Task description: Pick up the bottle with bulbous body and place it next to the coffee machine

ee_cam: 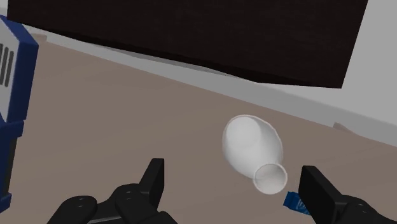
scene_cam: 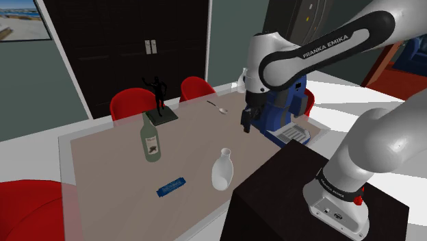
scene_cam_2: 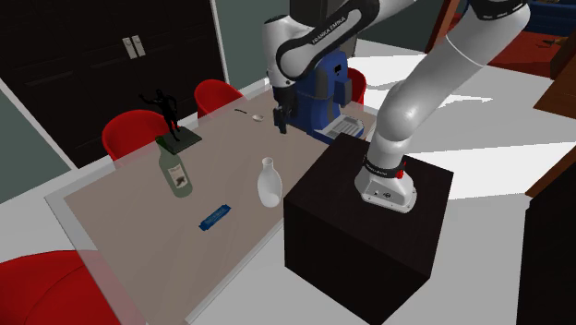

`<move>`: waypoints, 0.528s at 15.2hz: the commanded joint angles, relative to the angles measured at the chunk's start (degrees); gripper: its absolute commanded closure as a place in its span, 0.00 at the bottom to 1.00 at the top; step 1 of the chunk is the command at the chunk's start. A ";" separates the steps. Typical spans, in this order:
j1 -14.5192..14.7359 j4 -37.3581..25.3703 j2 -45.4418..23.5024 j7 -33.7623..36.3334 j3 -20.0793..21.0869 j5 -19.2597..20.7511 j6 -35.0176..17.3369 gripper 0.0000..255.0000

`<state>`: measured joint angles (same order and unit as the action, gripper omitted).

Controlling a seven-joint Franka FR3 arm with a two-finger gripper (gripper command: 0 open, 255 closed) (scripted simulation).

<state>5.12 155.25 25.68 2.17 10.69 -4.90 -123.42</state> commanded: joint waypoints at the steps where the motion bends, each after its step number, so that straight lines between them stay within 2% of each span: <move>1: 0.36 0.64 -3.92 1.16 1.16 -0.35 -5.47 0.00; 5: 0.69 -0.07 -13.28 4.31 3.65 0.22 -15.45 0.00; 8: 0.66 -1.66 -20.93 7.62 5.25 2.37 -22.42 0.00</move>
<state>5.75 153.84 7.45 8.59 15.38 -3.24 -142.92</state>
